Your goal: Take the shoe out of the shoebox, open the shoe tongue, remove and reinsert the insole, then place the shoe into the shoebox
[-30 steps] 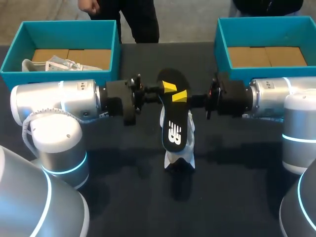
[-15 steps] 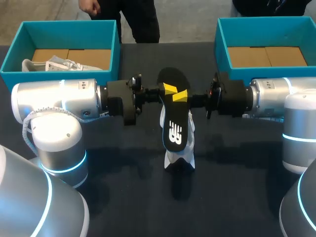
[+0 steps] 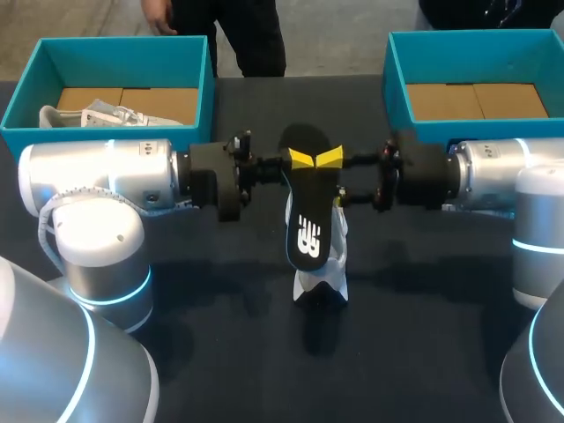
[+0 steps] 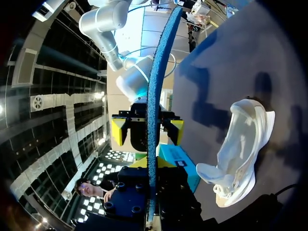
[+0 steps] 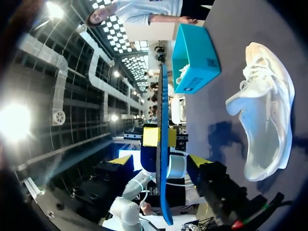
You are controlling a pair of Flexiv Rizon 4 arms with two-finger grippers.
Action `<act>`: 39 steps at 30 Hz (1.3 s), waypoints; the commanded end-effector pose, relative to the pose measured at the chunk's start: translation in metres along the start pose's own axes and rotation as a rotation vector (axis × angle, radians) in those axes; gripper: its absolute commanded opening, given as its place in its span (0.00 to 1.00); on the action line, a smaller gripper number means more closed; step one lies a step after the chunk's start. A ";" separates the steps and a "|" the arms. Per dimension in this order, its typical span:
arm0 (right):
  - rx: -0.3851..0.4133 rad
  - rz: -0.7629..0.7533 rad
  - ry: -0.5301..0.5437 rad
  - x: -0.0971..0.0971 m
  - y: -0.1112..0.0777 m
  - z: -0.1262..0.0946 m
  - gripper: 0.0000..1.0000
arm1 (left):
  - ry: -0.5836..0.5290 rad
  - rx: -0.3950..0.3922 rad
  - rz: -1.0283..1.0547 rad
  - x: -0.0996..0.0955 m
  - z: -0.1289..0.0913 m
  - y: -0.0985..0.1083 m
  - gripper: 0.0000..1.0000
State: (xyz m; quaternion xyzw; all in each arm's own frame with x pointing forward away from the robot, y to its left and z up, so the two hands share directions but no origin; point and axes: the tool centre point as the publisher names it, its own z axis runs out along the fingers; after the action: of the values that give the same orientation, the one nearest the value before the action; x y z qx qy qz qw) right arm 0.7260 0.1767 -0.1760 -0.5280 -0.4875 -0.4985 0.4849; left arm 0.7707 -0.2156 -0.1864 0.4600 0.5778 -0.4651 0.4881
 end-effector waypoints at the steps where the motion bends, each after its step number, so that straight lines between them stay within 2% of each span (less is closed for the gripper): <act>1: -0.017 0.008 -0.024 0.003 -0.006 -0.018 1.00 | 0.005 0.014 -0.025 0.002 -0.003 0.001 0.00; 9: -0.063 0.009 -0.071 0.001 -0.003 -0.049 1.00 | -0.002 0.041 -0.064 0.003 -0.008 -0.001 0.00; 18: -0.065 0.006 -0.099 0.001 0.002 -0.063 1.00 | -0.011 0.055 -0.062 0.002 -0.010 -0.002 0.00; 39: -0.068 0.009 -0.110 0.002 0.003 -0.070 1.00 | -0.033 0.043 -0.050 -0.003 -0.013 -0.001 0.00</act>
State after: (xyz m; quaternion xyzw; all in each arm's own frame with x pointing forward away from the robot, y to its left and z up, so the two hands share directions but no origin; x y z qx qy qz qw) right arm 0.7259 0.1065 -0.1718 -0.5718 -0.4928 -0.4848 0.4418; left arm 0.7688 -0.2028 -0.1815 0.4488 0.5710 -0.4975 0.4744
